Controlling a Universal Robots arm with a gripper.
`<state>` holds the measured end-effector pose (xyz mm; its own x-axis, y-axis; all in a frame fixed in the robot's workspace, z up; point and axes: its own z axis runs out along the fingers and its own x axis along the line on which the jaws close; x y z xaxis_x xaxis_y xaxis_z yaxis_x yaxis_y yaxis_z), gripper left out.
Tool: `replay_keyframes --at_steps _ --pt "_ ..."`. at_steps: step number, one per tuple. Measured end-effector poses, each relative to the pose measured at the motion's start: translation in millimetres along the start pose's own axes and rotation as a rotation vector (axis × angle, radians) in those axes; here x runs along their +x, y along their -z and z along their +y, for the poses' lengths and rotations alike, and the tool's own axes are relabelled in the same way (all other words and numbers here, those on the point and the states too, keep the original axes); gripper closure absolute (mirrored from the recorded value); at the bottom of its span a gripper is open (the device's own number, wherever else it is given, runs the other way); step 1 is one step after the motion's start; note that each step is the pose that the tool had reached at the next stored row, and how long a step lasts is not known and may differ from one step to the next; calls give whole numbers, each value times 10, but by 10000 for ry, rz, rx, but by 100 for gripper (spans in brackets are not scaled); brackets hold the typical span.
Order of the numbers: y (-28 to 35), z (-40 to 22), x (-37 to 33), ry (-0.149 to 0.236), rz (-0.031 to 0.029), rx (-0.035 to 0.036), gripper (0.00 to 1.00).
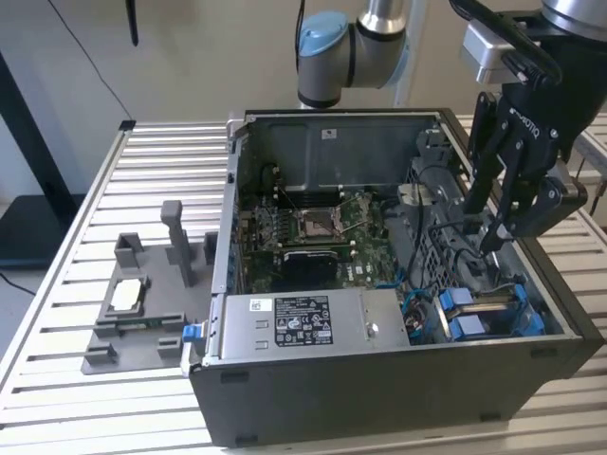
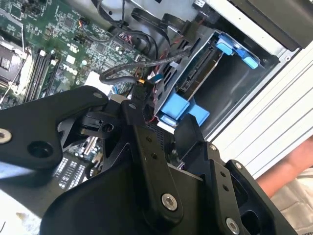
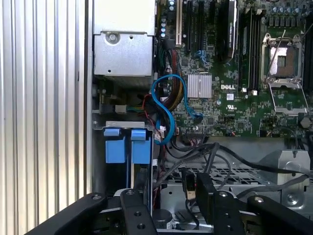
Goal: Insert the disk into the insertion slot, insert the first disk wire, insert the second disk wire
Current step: 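Insert the first disk wire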
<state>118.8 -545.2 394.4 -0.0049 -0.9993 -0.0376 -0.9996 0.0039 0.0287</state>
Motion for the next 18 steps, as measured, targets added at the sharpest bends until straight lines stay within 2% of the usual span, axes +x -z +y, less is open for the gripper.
replay_keyframes --at_steps 7,18 --pt "-1 -1 -31 0 0 0 47" --pt "-2 -1 -37 -1 0 0 47"
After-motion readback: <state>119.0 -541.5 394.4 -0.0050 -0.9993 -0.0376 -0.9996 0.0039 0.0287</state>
